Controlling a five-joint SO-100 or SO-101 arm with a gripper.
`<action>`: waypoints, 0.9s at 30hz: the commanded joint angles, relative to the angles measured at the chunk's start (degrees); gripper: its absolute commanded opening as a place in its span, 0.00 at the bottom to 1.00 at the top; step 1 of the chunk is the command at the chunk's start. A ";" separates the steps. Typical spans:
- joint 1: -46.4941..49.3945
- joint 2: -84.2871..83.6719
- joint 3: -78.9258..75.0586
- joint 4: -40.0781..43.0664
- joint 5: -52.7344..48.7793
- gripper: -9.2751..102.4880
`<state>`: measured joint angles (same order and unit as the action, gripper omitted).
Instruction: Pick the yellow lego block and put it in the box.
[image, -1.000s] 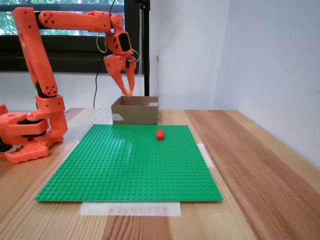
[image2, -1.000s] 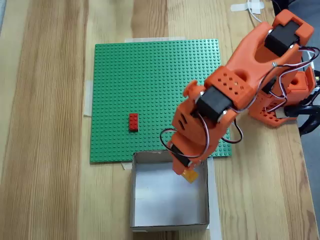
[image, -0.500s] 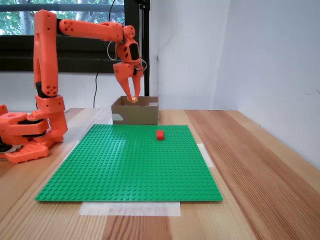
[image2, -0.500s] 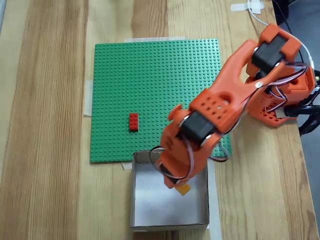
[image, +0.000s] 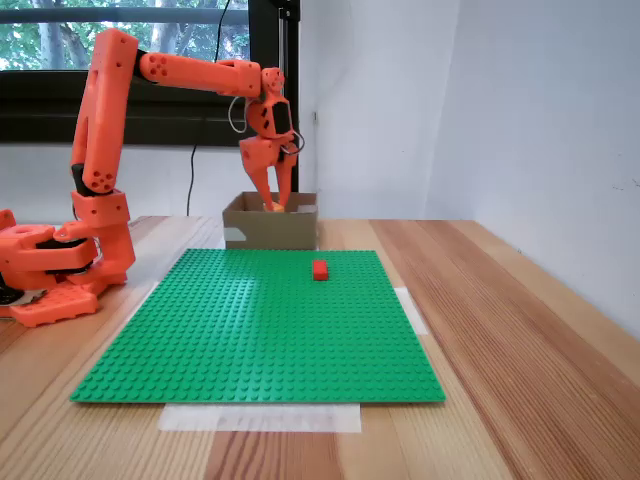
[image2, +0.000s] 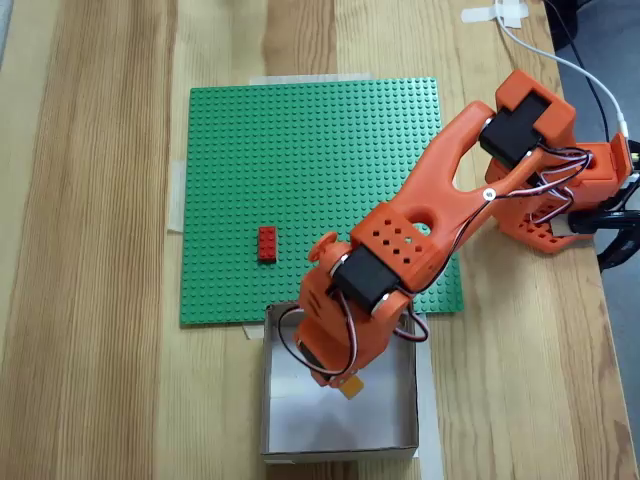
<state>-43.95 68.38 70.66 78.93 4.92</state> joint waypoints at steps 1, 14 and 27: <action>0.53 -0.62 -3.78 0.70 -0.35 0.08; -0.53 -1.49 -1.67 0.53 -1.58 0.08; -0.97 -1.49 -1.49 0.88 -3.08 0.09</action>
<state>-44.56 66.45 69.52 79.37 2.37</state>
